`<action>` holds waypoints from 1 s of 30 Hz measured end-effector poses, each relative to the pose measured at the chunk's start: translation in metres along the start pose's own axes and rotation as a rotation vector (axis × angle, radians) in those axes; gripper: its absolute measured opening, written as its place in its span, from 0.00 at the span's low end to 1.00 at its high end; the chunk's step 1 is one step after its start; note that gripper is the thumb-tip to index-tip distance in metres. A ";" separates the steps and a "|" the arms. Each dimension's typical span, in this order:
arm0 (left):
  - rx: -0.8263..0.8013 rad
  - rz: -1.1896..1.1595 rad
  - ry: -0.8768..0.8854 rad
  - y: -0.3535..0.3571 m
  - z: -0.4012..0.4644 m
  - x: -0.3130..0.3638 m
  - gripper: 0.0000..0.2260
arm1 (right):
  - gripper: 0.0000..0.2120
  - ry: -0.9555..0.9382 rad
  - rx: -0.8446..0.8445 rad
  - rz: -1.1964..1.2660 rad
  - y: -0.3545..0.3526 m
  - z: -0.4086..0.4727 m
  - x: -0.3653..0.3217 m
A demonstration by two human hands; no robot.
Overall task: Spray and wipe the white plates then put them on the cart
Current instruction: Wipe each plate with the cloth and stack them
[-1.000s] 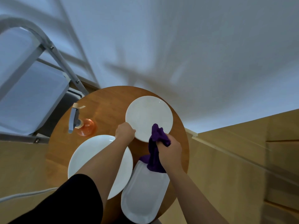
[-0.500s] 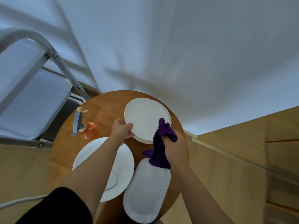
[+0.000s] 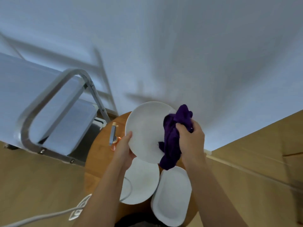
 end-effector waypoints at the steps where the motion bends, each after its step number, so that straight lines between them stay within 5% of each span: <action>1: 0.011 -0.021 0.011 -0.006 -0.007 0.006 0.12 | 0.12 -0.062 -0.017 -0.049 0.008 -0.010 0.000; 3: 0.026 -0.012 0.032 -0.018 -0.020 0.015 0.16 | 0.10 -0.162 -0.074 -0.222 0.023 -0.030 0.002; 6: 0.034 0.025 0.063 -0.036 -0.039 0.025 0.20 | 0.32 -0.230 -0.162 -0.721 0.046 -0.052 0.025; 8: 0.056 -0.011 0.061 -0.048 -0.050 0.029 0.19 | 0.37 -0.344 -0.071 -1.003 0.054 -0.066 0.037; 13: 0.002 -0.005 0.126 -0.058 -0.077 0.045 0.12 | 0.36 -0.479 0.135 -0.885 0.074 -0.090 0.033; 19: -0.205 0.032 0.284 -0.048 -0.108 0.057 0.19 | 0.37 -0.512 0.076 -0.602 0.106 -0.104 -0.006; 21: -0.244 -0.007 0.309 -0.046 -0.114 0.064 0.23 | 0.35 -0.577 -0.010 -0.569 0.118 -0.115 -0.017; 25: -0.226 -0.141 0.377 -0.049 -0.118 0.082 0.15 | 0.30 -0.765 -0.333 -0.550 0.136 -0.143 -0.033; 30: -0.188 -0.390 0.343 -0.064 -0.121 0.106 0.17 | 0.30 -0.707 -0.701 -0.518 0.125 -0.171 -0.020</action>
Point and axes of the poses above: each hand's wrist, its own z-axis towards the middle knuckle, its own y-axis out of the palm, x = y × z, the point moved 3 cm from there along z, towards the middle knuckle, and after that the axes turned 6 degrees about y, right-handed, at the moved point
